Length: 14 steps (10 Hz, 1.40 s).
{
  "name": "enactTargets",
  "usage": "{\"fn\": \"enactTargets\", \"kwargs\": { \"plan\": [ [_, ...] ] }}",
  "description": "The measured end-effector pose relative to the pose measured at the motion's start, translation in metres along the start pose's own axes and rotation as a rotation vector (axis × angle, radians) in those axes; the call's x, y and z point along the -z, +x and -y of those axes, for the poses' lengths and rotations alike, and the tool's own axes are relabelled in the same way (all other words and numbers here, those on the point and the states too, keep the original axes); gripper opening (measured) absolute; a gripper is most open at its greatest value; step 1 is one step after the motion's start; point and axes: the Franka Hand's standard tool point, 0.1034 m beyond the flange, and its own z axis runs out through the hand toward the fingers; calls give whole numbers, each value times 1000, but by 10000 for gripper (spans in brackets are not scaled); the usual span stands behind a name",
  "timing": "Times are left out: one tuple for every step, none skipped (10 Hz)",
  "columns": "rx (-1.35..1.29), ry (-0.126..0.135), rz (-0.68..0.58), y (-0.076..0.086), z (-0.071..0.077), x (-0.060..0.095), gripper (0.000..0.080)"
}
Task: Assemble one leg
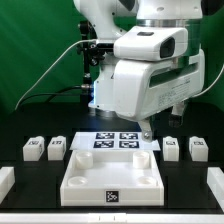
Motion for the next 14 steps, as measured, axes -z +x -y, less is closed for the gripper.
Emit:
{"fn": "enactTargets", "kwargs": {
  "plan": [
    [0,0,0,0,0,0,650],
    [0,0,0,0,0,0,650],
    [0,0,0,0,0,0,650],
    [0,0,0,0,0,0,650],
    [0,0,0,0,0,0,650],
    [0,0,0,0,0,0,650],
    [0,1,0,0,0,0,650],
    [0,1,0,0,0,0,650],
    [16,1,1,0,0,-1,650],
    [38,1,1,0,0,-1,650],
    [40,1,2,-1,1,-1,650],
    [189,-2,3,-20,9,-6,650],
    [351,-27,0,-38,16,-11,650],
    [464,-47,-2,-46,17,-13,650]
  ]
}}
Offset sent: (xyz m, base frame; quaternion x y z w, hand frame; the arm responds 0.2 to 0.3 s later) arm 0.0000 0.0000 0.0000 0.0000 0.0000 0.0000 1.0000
